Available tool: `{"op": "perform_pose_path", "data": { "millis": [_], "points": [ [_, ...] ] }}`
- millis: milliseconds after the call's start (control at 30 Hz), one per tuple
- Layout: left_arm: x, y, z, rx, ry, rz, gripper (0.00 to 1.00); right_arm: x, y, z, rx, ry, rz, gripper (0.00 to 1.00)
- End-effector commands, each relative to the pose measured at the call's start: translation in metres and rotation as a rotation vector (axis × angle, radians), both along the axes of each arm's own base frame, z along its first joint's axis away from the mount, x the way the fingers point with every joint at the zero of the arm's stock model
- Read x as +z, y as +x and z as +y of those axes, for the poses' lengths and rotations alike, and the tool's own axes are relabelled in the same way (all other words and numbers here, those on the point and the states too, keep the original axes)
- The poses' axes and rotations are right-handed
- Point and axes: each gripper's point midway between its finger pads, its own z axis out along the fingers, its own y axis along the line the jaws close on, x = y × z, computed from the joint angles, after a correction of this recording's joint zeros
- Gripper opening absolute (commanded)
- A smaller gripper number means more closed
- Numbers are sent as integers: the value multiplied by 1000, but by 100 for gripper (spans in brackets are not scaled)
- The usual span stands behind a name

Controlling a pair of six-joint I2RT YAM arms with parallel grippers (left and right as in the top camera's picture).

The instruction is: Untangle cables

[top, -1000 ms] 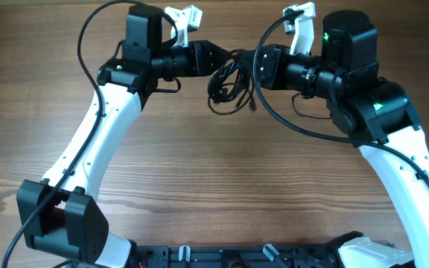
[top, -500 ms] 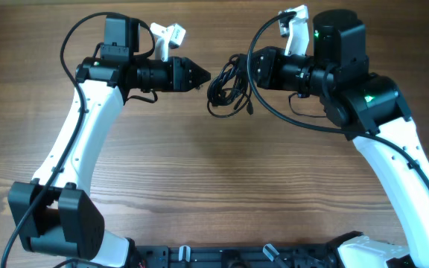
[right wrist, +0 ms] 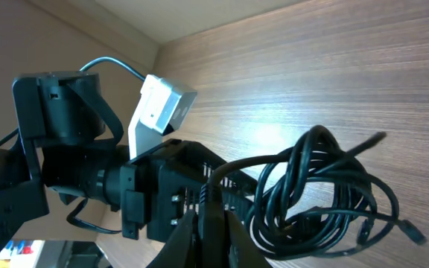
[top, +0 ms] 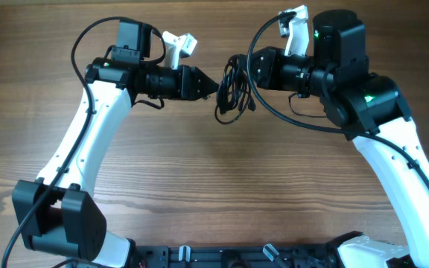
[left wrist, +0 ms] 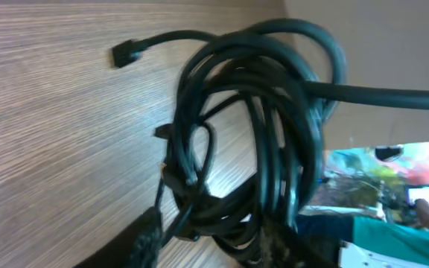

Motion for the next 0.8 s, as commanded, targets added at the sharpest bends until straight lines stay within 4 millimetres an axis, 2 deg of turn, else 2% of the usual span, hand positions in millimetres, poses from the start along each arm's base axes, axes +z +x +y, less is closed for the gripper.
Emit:
{"op": "perform_pose_path", "data": {
  "millis": [0, 67, 167, 300, 367, 433, 667, 767],
  "points": [
    [16, 2, 9, -25, -119, 0, 51, -1, 6, 2, 9, -10, -14, 4],
    [16, 4, 16, -7, -120, 6, 52, -2, 6, 2, 9, -12, -13, 4],
    [13, 4, 15, -18, -101, -14, 52, -1, 7, 3, 10, -9, -19, 4],
    [-19, 8, 25, 55, 107, 2, 49, 4, 5, 7, 35, 16, -30, 4],
    [-27, 8, 31, 77, 166, 12, 43, 5, 5, 8, 40, 21, -33, 4],
    [-27, 7, 30, 74, 164, 13, 39, 6, 6, 8, 38, 21, -36, 4],
    [-25, -5, 7, 10, 149, 13, 42, 11, 9, 9, 27, 42, -43, 4],
    [-19, 2, 8, 16, 118, -16, 49, 10, 9, 8, 24, 38, -39, 4]
  ]
}}
